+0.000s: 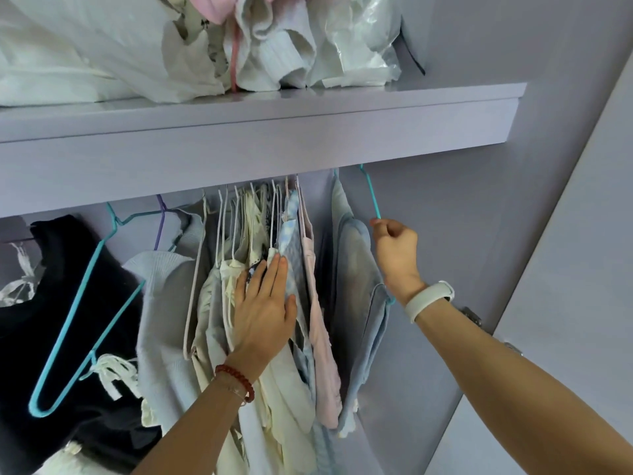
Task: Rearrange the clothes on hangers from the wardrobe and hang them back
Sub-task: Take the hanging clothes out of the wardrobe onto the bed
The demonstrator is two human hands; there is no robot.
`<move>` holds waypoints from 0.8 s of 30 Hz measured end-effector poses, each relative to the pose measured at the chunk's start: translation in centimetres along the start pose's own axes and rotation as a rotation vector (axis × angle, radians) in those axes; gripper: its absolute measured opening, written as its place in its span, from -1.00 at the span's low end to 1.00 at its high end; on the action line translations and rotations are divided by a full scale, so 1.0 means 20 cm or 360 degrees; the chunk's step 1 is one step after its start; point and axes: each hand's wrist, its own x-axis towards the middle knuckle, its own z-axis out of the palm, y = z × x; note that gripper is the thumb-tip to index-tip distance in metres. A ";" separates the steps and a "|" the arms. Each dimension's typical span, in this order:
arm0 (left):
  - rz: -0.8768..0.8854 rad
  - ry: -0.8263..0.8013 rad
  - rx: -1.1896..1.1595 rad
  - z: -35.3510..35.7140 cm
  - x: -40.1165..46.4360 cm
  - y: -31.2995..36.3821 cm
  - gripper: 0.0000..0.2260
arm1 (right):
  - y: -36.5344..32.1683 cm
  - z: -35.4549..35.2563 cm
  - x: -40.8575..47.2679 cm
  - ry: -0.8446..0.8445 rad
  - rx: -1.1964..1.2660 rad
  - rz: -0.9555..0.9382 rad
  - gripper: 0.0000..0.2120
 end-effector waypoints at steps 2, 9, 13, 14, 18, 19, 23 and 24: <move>-0.0011 0.0027 -0.0015 0.01 0.00 0.01 -0.47 | 0.05 -0.04 -0.02 -0.0036 -0.0068 -0.0060 -0.69; -0.0191 0.0118 -0.0102 -0.01 0.02 0.18 -0.48 | 0.27 -0.30 -0.23 -0.0002 -0.0221 0.0013 -0.56; 0.0056 0.0283 -0.0289 -0.06 -0.01 0.34 -0.60 | 0.34 -0.50 -0.45 0.0030 -0.0429 0.0078 -0.64; 0.0139 0.0293 -0.0388 -0.07 -0.02 0.38 -0.61 | 0.35 -0.56 -0.51 0.0054 -0.0480 0.0091 -0.64; 0.0180 -0.0012 -0.0909 -0.07 -0.14 0.59 -0.56 | 0.36 -0.85 -0.79 0.0222 -0.0626 0.0249 -0.70; 0.0196 -0.0118 -0.0932 -0.07 -0.19 0.64 -0.55 | 0.36 -0.91 -0.87 0.0255 -0.0647 0.0317 -0.73; 0.0541 -0.0350 -0.1031 -0.06 -0.46 0.91 -0.57 | 0.33 -1.18 -1.26 0.0431 -0.0757 0.0538 -0.74; 0.0565 -0.0432 -0.1142 -0.07 -0.54 0.99 -0.55 | 0.32 -1.25 -1.37 0.0482 -0.0782 0.0590 -0.75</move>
